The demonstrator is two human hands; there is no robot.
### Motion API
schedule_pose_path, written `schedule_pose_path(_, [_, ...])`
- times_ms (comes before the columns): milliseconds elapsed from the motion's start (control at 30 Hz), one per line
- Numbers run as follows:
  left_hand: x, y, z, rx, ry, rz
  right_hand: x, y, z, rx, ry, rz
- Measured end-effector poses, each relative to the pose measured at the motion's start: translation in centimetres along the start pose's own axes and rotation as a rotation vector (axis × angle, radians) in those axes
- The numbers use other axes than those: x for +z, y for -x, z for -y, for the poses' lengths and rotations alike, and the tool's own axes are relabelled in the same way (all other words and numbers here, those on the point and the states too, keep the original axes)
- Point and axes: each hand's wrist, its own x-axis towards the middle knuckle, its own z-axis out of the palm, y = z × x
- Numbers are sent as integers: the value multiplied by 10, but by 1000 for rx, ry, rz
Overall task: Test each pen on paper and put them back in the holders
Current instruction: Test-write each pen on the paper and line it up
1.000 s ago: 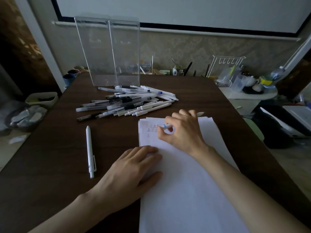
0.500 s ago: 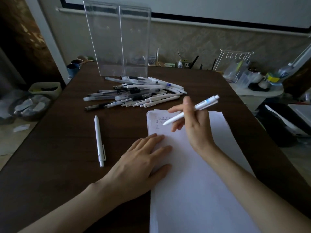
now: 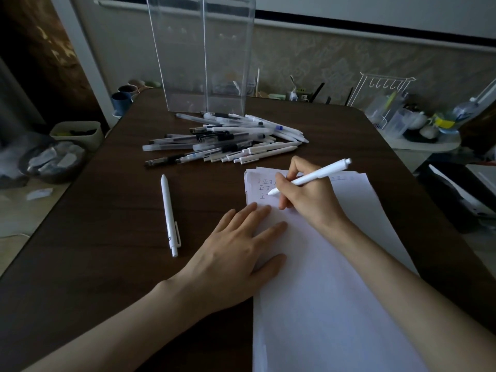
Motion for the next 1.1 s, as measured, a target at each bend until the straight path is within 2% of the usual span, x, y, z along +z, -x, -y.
schedule_pose_path(1100, [1, -1, 2, 1, 39, 8, 0, 2, 2, 32, 19, 17])
